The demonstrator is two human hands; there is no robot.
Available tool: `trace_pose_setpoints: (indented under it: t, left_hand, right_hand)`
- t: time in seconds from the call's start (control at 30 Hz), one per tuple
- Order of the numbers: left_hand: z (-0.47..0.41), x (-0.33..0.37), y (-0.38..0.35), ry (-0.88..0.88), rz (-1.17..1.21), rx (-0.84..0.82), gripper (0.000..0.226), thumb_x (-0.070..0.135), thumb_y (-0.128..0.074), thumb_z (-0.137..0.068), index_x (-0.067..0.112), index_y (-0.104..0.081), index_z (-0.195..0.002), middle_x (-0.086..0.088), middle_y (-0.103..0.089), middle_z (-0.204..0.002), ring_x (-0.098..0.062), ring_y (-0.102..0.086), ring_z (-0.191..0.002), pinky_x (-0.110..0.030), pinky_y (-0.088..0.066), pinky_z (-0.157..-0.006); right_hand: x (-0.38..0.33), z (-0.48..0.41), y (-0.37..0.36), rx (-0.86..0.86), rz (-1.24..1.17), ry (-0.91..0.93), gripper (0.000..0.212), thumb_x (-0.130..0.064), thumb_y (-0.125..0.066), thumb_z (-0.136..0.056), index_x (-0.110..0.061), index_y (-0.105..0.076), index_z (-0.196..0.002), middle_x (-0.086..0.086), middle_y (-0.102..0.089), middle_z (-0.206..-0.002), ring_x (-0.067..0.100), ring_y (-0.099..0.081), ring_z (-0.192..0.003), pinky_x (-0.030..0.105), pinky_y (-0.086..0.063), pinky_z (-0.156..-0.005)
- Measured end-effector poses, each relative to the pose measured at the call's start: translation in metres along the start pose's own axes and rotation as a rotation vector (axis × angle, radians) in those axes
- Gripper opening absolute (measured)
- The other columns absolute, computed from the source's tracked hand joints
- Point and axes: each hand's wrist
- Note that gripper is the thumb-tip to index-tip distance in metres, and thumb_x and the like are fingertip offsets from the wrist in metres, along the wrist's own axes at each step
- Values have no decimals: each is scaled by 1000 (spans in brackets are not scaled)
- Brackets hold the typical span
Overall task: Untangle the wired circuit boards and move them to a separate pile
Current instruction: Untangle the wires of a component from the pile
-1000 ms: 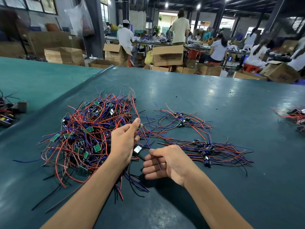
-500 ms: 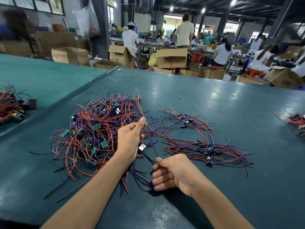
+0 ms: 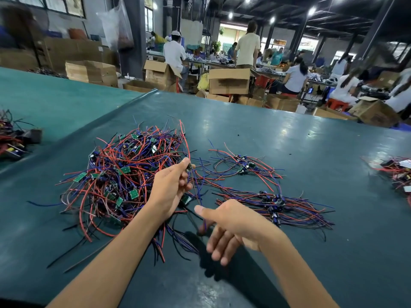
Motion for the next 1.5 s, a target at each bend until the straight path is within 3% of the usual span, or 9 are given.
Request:
trace_pose_setpoints:
  t: [0.07, 0.17, 0.23, 0.4, 0.7, 0.97, 1.2, 1.33, 1.5]
  left_hand:
    - [2, 3, 0, 65, 64, -30, 29, 28, -60, -100, -1, -65, -99, 4, -43, -59, -7, -33, -47, -23, -41, -50]
    - [4, 8, 0, 125, 139, -80, 36, 27, -49, -102, -6, -64, -99, 5, -44, -56, -9, -29, -48, -22, -39, -48]
    - [5, 12, 0, 147, 200, -101, 39, 27, -47, -101, -4, -68, -95, 3, -38, -57, -10, -28, -48, -23, -37, -47]
    - [9, 16, 1, 197, 286, -156, 38, 26, -42, -100, -1, -69, -94, 1, -35, -64, -11, -28, -50, -23, -36, -48]
    - [10, 13, 1, 245, 266, -229, 49, 28, -40, -99, 2, -78, -83, 1, -35, -64, -12, -25, -54, -24, -36, -50]
    - [12, 9, 0, 260, 109, -333, 38, 34, -57, -92, 3, -78, -96, 2, -39, -65, -11, -33, -54, -25, -38, -54]
    - [15, 8, 0, 237, 34, -361, 26, 37, -82, -75, 16, -67, -79, 3, -56, -65, -5, -46, -49, -23, -49, -53]
    - [18, 8, 0, 235, 0, -457, 44, 43, -94, -61, 16, -61, -71, 0, -57, -64, -6, -45, -49, -21, -44, -52]
    - [20, 7, -1, 229, -35, -500, 46, 48, -94, -55, 11, -75, -74, 2, -57, -58, -5, -43, -49, -22, -41, -57]
  right_hand:
    - [-7, 1, 21, -5, 134, 13, 73, -70, -56, -89, -1, -65, -109, 17, -71, -67, 21, -63, -43, 23, -45, -34]
    - [-13, -1, 50, 48, 200, 56, 76, -82, -55, -76, -13, -77, -100, 13, -69, -64, 14, -49, -34, 16, -31, -32]
    - [-11, -8, 63, 106, 113, 131, 72, -83, -57, -75, -18, -80, -98, 9, -62, -55, 12, -36, -30, 14, -25, -37]
    - [10, -30, 61, 143, -343, 332, 61, -63, -67, -83, -4, -77, -95, 2, -41, -44, 9, -19, -26, 10, -16, -35]
    - [25, -40, 23, 290, -347, 572, 45, -49, -64, -92, -6, -76, -86, 8, -39, -40, 13, -19, -25, 12, -20, -37]
    - [22, -44, 11, 409, -413, 595, 33, -40, -63, -95, -12, -77, -85, 10, -51, -47, 15, -28, -27, 13, -19, -36]
    - [20, -44, 7, 358, -486, 617, 32, -44, -72, -87, -11, -74, -83, 12, -59, -54, 17, -38, -30, 14, -20, -38]
    - [18, -41, 7, 310, -532, 652, 32, -45, -77, -77, -13, -74, -77, 14, -60, -56, 15, -38, -28, 19, -15, -37]
    - [19, -38, 6, 295, -483, 680, 17, -30, -77, -79, -13, -78, -82, 15, -63, -59, 18, -43, -31, 25, -15, -38]
Point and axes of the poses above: each hand's wrist, its own z-axis away from the middle knuckle, its own y-axis out of the back of the hand, x = y × z
